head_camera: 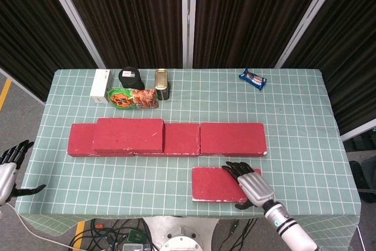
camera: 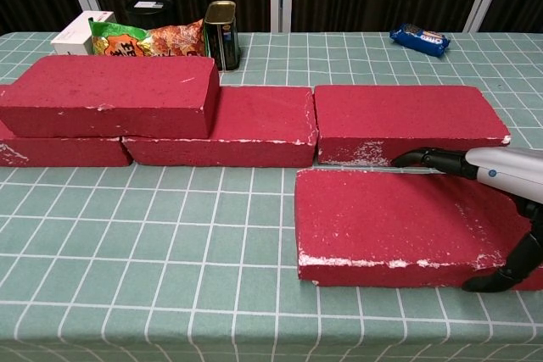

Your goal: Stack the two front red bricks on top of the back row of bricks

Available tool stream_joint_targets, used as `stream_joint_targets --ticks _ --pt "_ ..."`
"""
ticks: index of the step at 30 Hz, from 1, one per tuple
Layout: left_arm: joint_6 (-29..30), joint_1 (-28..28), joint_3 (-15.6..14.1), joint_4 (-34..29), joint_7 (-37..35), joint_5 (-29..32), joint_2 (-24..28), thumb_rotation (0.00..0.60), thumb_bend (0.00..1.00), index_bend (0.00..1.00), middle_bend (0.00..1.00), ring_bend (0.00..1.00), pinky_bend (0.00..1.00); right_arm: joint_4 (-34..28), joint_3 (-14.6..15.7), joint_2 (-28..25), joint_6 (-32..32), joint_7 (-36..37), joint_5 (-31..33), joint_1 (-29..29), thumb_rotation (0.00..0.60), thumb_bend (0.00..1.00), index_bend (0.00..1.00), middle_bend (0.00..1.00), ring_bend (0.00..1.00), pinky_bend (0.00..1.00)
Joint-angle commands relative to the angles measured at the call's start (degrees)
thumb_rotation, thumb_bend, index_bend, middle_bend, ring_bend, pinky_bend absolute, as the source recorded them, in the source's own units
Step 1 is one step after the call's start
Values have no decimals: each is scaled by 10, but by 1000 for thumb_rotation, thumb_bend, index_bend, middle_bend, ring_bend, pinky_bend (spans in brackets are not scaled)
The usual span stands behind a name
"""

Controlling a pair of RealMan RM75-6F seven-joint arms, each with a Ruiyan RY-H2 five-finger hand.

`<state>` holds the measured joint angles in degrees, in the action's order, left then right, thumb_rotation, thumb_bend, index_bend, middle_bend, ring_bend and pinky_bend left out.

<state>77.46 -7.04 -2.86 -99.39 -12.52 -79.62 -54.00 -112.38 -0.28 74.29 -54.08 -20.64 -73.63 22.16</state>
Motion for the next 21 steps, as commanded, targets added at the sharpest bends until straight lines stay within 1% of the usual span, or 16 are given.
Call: stream_joint_targets --ticks 1,6,10,14,18,21 --pt "-2 1 2 0 -5 0 1 600 16 35 0 0 0 5 -2 4 3 3 6 7 600 0 0 0 0 0" --pt "-7 3 4 -1 -32 -11 6 600 16 35 0 0 0 7 0 3 12 -1 23 19 600 0 0 0 0 0" --pt "-10 2 6 1 -35 -16 7 600 16 35 0 0 0 8 4 3 17 -7 34 27 600 0 0 2 0 0" --pt "-19 0 8 -1 -42 -16 9 600 16 35 0 0 0 13 6 7 9 -11 36 29 600 0 0 33 0 1" --pt "-19 0 9 -3 -51 -23 12 600 17 35 0 0 0 19 8 12 -9 -14 30 27 600 6 0 101 0 57" --pt "-17 1 11 -2 -55 -27 11 600 16 36 0 0 0 23 11 17 -18 -12 25 25 600 11 0 130 8 102"
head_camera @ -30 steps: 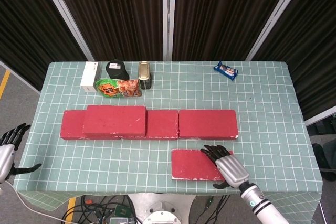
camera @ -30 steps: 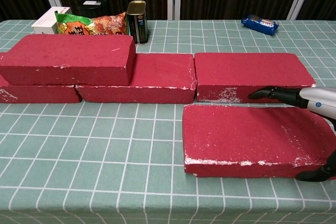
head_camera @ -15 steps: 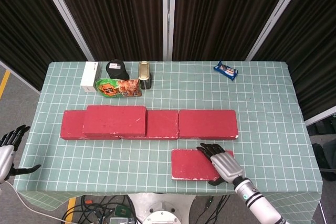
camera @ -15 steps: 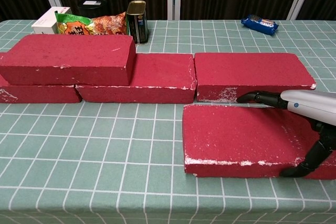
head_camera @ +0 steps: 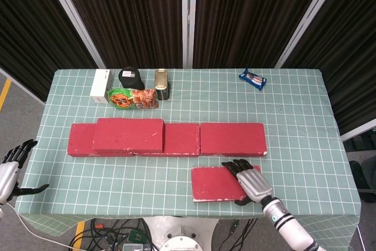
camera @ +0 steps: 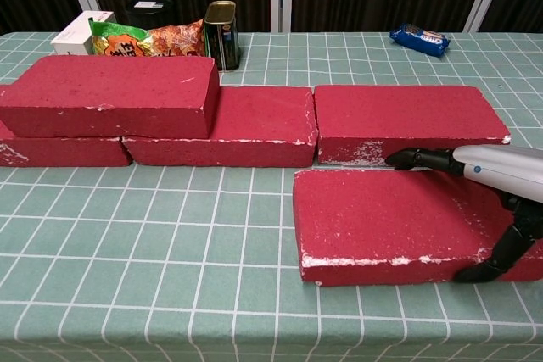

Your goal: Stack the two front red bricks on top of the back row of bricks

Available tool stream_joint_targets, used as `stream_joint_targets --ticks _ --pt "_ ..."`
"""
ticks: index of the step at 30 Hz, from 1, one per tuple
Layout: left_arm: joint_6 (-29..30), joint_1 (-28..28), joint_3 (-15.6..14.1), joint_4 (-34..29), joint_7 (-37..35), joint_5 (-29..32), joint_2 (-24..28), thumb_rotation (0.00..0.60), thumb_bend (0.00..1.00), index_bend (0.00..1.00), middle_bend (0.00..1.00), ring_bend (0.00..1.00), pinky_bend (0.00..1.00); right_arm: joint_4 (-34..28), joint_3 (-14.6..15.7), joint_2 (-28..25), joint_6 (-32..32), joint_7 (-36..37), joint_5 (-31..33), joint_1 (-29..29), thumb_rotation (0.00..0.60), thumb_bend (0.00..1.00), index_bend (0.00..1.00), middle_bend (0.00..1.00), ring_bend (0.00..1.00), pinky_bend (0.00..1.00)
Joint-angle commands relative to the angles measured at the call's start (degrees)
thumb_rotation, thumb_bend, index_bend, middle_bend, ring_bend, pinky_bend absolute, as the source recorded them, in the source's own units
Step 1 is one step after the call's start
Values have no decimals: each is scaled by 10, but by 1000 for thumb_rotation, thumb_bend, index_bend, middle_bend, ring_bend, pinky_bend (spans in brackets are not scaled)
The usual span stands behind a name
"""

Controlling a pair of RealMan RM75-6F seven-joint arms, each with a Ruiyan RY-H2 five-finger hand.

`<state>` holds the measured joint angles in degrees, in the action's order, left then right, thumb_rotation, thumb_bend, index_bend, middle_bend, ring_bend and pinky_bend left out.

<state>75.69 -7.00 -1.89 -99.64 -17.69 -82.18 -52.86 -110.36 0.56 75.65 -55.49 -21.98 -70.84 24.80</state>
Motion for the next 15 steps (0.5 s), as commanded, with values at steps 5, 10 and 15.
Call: stream_joint_targets --ticks 5,10,15 --pt "-4 0 2 2 -13 -4 0 600 16 36 0 0 0 7 5 4 -4 13 -7 0 600 22 0 175 73 189" --pt "-5 1 3 2 -12 -6 1 600 16 36 0 0 0 4 5 -4 -7 46 -24 -1 600 35 0 203 106 243" --pt "-8 1 2 1 -11 -9 2 600 16 36 0 0 0 -15 1 -35 -37 65 -65 -6 600 37 0 203 106 243"
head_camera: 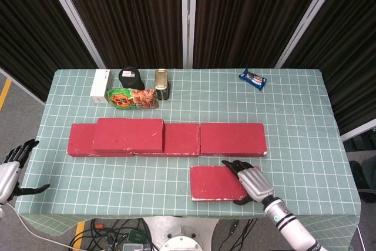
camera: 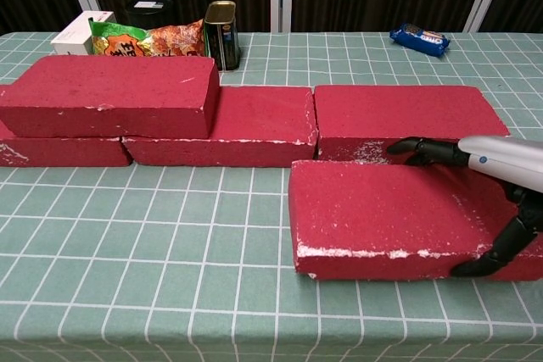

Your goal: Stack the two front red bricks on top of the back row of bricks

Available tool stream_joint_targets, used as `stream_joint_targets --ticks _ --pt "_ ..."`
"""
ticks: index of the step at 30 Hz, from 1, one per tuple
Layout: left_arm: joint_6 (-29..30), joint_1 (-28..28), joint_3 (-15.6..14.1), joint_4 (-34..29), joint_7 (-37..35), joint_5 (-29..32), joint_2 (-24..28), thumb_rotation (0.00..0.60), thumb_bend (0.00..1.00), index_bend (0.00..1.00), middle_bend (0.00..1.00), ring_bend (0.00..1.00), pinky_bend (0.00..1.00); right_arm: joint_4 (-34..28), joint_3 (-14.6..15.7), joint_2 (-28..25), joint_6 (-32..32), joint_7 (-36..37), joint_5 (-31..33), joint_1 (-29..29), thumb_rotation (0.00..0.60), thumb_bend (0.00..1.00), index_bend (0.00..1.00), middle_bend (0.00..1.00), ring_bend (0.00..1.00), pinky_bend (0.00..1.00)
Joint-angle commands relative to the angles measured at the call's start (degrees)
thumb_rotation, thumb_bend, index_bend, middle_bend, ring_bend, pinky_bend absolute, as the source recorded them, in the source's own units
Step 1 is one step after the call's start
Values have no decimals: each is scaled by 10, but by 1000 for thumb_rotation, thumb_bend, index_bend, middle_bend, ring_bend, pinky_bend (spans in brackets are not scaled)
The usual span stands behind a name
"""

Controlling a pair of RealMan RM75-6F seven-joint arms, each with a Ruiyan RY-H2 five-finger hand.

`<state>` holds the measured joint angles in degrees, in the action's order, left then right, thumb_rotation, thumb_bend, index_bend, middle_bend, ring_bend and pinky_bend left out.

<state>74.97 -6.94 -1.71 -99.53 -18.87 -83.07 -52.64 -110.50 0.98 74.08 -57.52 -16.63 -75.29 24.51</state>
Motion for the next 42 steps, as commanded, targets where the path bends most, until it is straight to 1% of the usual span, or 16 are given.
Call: stream_joint_targets --ticks 1,4,8,13,15,18,21,29,33,42 --pt "-1 0 0 -1 1 0 0 600 16 36 0 0 0 -22 -8 -31 -25 18 -30 -3 600 37 0 203 106 244" --pt "-2 -1 2 -1 0 1 -1 600 16 36 0 0 0 -36 -31 -65 -37 31 -38 4 600 36 0 203 106 239" --pt "-2 -1 4 -2 2 2 0 600 16 36 0 0 0 -35 -76 -99 -28 19 -9 33 600 36 0 199 107 226" --pt "-1 1 6 -5 6 4 1 600 17 36 0 0 0 -19 -123 -117 30 11 58 90 600 36 0 193 107 219" --pt "-2 1 6 -6 5 4 2 600 17 36 0 0 0 0 -137 -117 59 5 94 117 600 32 0 186 107 214" --pt "0 1 6 -7 1 2 2 600 16 36 0 0 0 25 -150 -108 99 7 139 152 600 17 0 181 107 203" --pt "-2 2 6 -5 -4 0 2 600 17 36 0 0 0 49 -154 -98 130 6 172 182 600 15 0 181 107 203" --pt "-2 2 6 3 -18 -5 2 600 16 36 0 0 0 84 -154 -69 168 21 231 229 600 15 0 182 108 212" --pt "-3 1 5 6 -22 -9 2 600 17 36 0 0 0 94 -147 -52 164 9 251 250 600 16 0 182 107 213" --pt "0 3 5 14 -28 -13 -1 600 17 36 0 0 0 95 -131 -27 136 -27 302 284 600 17 0 180 107 214"
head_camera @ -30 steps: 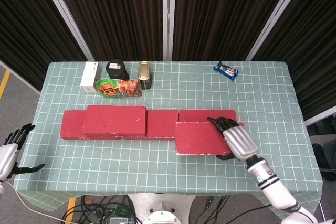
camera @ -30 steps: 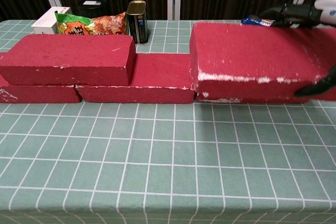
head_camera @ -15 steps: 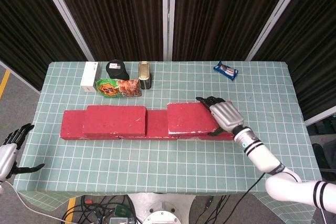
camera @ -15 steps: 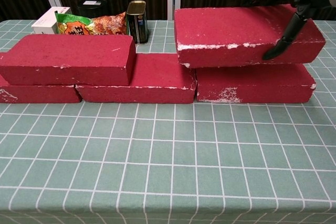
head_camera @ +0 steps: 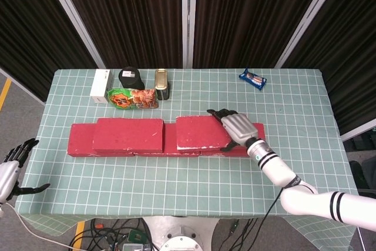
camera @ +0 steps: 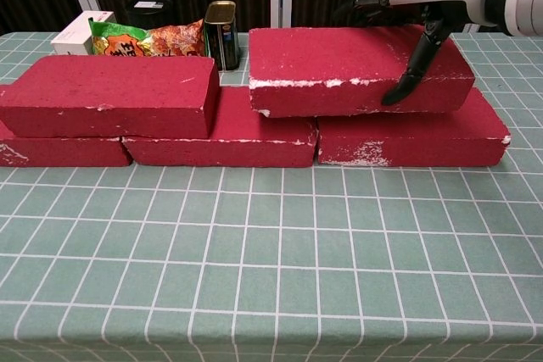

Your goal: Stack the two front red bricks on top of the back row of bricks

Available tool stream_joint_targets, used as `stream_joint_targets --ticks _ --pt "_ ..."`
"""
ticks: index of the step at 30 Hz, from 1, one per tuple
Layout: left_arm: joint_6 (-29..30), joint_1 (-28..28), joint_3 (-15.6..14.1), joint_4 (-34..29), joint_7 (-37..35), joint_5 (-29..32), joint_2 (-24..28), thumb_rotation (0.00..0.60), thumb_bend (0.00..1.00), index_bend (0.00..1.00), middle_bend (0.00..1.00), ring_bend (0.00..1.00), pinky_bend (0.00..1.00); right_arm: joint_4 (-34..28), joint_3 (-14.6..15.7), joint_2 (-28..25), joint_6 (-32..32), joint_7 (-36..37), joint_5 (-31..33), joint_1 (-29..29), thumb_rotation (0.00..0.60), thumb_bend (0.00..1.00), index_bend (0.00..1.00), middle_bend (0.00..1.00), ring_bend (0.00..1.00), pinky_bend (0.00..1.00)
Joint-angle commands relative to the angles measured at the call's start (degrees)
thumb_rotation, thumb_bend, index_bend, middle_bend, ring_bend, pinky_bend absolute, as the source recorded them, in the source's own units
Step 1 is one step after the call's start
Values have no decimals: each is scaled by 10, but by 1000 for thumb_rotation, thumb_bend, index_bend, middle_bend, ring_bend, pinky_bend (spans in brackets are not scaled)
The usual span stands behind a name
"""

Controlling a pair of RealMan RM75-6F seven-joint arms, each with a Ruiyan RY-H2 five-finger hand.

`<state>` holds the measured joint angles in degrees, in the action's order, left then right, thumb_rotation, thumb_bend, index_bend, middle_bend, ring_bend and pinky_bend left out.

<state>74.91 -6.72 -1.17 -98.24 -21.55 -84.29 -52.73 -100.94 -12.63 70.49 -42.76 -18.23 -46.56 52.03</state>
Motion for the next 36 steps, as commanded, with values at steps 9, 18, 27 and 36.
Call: stream_joint_targets --ticks 9,18,27,36 --pt "12 4 -1 10 -6 -11 -4 600 16 36 0 0 0 -6 16 37 -46 -44 64 35 600 17 0 178 107 201" --pt "24 8 0 20 2 -14 -12 600 17 36 0 0 0 -5 23 55 -62 -59 90 53 600 17 0 178 107 203" --pt "21 8 -2 26 -8 -16 -14 600 16 36 0 0 0 -12 27 66 -82 -79 128 68 600 18 0 173 107 214" --pt "13 6 -4 29 -16 -16 -12 600 17 36 0 0 0 -7 29 75 -86 -89 155 82 600 18 0 166 107 191"
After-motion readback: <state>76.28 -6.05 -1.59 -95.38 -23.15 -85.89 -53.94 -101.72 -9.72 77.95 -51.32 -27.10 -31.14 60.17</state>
